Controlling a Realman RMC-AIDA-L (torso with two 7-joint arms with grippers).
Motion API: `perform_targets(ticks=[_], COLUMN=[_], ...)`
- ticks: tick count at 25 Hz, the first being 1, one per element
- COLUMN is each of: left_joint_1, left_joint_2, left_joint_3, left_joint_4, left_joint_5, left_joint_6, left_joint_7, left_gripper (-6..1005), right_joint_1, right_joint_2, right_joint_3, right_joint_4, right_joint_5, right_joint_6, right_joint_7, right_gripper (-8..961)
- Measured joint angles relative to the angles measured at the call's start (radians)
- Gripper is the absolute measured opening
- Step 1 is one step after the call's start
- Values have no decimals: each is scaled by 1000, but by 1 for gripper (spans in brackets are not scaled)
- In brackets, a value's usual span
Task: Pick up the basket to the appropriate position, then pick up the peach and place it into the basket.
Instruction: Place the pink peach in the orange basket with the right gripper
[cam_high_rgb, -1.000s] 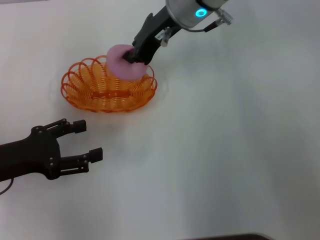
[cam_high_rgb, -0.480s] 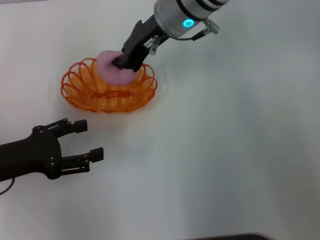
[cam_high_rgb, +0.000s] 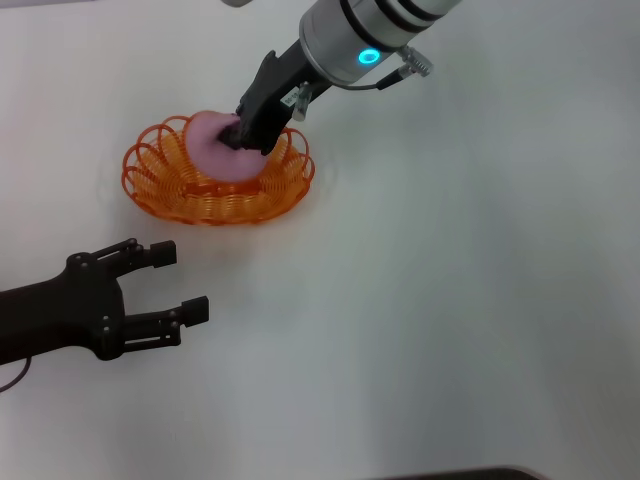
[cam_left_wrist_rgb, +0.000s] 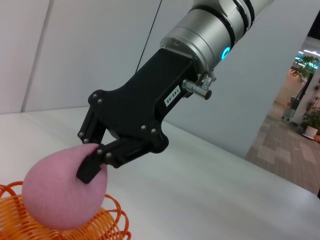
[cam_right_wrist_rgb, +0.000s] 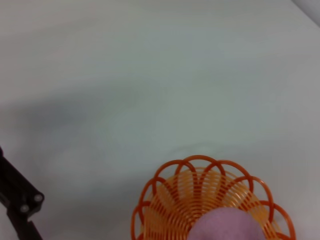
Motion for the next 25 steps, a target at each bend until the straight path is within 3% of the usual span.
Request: perform_targets(ticks=[10,16,18,25], left_joint_1=[-2,-2,-2,-2], left_joint_2=[-1,-1,-1,-1], left_joint_3=[-3,-3,-4,-2], left_joint_4=[-11,-11,-11,-11], left_joint_5=[0,0,0,0], left_joint_6=[-2,-2,-2,-4], left_joint_7=[0,0,0,0], left_gripper=[908,908,908,908], right_joint_1=[0,0,0,0], right_joint_2=[0,1,1,2], right_joint_3=[-15,-21,-23,-23], right_joint_4=[0,0,0,0], right_joint_5=[19,25,32,35], right_joint_6=[27,27,27,28], right_joint_7=[-2,-3,-4,-7], right_gripper=[61,212,417,554])
